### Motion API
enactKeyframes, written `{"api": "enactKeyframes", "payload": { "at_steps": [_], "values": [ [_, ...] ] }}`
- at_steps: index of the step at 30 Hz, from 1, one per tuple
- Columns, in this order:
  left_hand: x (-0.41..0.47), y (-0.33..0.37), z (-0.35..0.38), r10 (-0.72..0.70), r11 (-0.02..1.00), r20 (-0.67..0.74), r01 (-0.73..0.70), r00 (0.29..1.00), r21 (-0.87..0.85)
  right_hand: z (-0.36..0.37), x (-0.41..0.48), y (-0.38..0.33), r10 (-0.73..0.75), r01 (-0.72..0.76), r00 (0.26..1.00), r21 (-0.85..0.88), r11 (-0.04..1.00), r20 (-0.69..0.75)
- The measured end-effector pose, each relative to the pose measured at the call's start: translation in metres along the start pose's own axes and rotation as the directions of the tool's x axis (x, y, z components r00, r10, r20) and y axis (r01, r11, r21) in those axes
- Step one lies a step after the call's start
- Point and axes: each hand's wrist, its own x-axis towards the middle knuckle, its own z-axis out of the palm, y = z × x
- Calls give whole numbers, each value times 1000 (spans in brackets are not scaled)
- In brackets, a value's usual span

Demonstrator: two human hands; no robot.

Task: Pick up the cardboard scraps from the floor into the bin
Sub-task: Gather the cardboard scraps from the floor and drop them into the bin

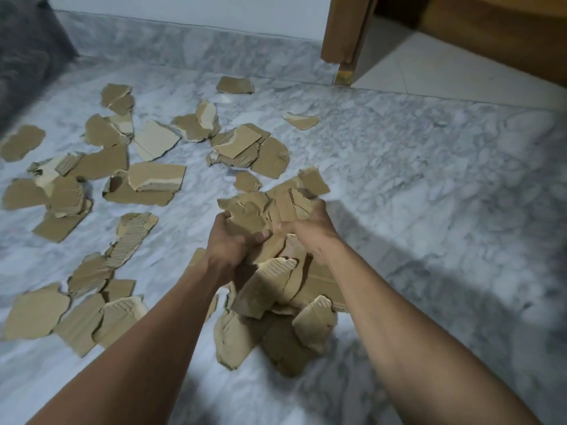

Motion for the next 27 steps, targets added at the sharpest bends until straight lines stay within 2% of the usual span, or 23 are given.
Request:
{"api": "enactKeyframes", "payload": {
  "at_steps": [7,9,15,22,27],
  "values": [
    [-15,59,86,68,993,94,-58,993,-105,-92,-9,-27,-76,98,992,238,966,-100],
    [-25,77,122,97,989,116,-83,988,-121,-129,-18,-36,-88,128,984,266,956,-156],
    [-71,138,250,196,978,306,-163,932,-132,-272,-60,-69,-96,220,920,296,930,-380],
    [-153,195,438,248,968,525,-224,814,-110,-462,-133,-95,-20,321,764,353,879,-644],
    [-216,197,570,258,960,613,-271,747,-73,-582,-179,-67,91,385,638,419,822,-764]
  ]
}}
